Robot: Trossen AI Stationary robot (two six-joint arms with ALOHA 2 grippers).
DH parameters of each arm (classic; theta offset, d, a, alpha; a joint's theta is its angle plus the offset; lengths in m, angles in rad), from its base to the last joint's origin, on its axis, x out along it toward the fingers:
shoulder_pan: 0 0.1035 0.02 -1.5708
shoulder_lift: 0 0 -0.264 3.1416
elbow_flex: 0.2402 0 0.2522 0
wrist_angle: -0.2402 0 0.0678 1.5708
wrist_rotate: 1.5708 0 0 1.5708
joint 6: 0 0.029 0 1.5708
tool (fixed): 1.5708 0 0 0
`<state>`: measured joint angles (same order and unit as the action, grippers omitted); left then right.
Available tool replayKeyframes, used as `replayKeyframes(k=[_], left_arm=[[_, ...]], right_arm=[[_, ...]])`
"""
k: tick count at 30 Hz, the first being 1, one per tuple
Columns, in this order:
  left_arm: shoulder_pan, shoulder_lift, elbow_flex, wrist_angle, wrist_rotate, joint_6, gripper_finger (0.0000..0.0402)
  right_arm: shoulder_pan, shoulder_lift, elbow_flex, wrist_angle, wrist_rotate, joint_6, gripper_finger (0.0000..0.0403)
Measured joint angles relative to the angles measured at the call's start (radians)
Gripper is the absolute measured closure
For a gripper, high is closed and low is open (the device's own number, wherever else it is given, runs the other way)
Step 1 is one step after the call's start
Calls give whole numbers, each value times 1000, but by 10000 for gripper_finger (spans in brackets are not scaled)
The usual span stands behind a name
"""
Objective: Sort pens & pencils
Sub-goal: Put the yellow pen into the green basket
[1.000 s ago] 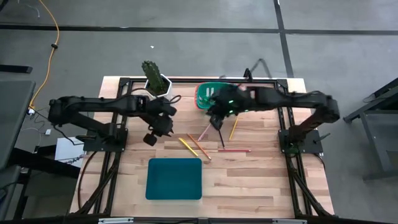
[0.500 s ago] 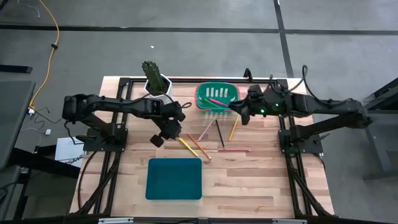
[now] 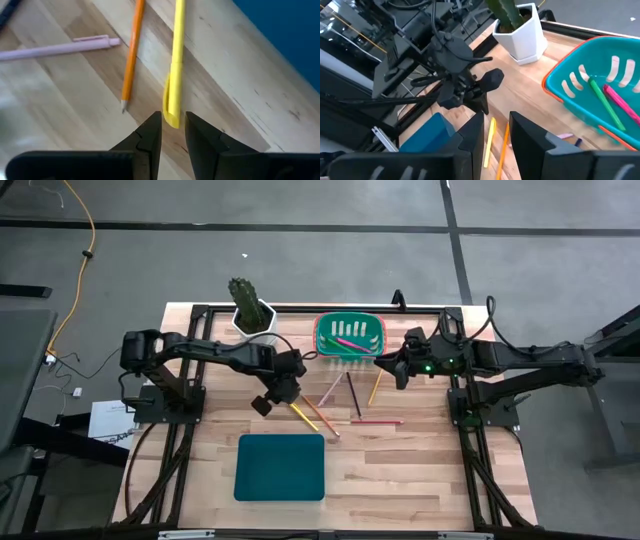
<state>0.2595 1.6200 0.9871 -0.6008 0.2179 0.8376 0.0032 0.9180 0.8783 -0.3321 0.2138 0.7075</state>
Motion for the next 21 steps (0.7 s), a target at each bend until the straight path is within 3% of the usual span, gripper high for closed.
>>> replayKeyframes(k=[7,13,21], left_arm=[[-35,16,16,29,-54,25,330],[-59,16,79,33,-16,-12,330],[-58,124,169,-38,31,-46,330]], right_arm=[[0,0,0,-20,0,-8,320],[0,0,0,-34,-1,-19,320],[0,1,0,-45,-7,-35,320]])
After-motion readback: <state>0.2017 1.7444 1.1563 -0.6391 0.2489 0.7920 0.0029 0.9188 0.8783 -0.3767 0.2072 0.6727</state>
